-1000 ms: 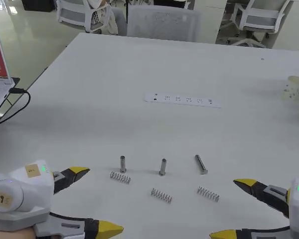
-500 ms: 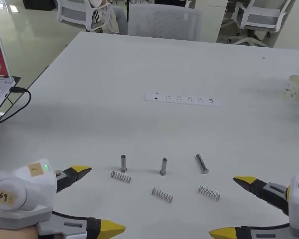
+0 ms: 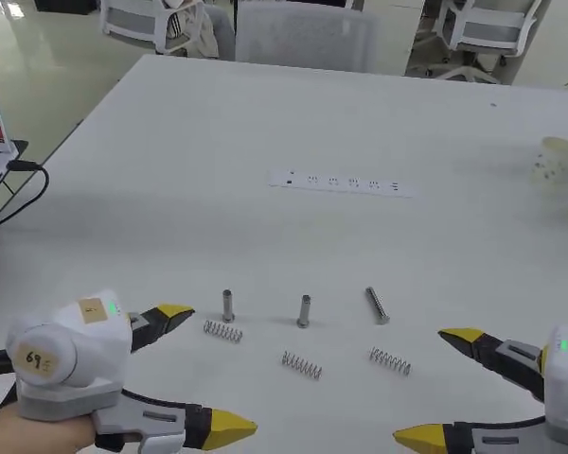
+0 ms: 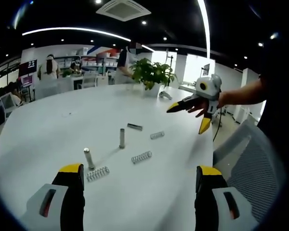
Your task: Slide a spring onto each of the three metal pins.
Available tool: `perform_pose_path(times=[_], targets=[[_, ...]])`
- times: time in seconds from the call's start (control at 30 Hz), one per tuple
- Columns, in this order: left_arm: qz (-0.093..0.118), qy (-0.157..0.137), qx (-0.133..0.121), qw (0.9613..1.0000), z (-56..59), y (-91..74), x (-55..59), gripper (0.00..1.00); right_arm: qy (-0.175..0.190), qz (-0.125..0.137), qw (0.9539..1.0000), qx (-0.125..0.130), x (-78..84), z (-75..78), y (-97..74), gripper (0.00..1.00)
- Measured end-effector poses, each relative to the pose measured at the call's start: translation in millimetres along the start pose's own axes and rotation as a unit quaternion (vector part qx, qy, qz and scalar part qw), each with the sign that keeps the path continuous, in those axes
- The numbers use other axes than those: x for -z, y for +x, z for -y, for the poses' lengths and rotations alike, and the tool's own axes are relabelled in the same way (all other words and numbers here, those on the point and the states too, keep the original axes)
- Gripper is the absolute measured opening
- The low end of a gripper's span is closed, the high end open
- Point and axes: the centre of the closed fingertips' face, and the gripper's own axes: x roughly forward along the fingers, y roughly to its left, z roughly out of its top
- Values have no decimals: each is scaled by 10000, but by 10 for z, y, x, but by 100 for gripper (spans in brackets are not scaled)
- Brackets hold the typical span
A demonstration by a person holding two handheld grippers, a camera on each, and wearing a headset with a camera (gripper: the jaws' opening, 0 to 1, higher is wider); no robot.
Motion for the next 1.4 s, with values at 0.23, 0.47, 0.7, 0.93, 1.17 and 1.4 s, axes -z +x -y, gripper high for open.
perform_pose_path(times=[0.23, 0.47, 0.7, 0.93, 1.17, 1.4], targets=[[-7, -88, -144, 9999, -114, -103, 86, 94, -3, 1, 10000, -20, -28, 4, 27, 86], [-2, -159, -202, 9997, -144, -125, 108, 94, 0, -55, 10000, -65, -15, 25, 48, 86], [-8, -144, -135, 9998, -117, -56, 100, 94, 12, -84, 9999, -129, -22, 43, 91, 85], [1, -177, -155, 9997, -145, -65, 103, 94, 181, -99, 9996, -166, -23, 74, 113, 80], [24, -204, -172, 9996, -159, -74, 105, 94, 243, -150, 9994, -207, -52, 95, 178, 79], [52, -215, -187, 9996, -175, -74, 95, 93, 324, -211, 9991, -170, -125, 238, 261, 76]])
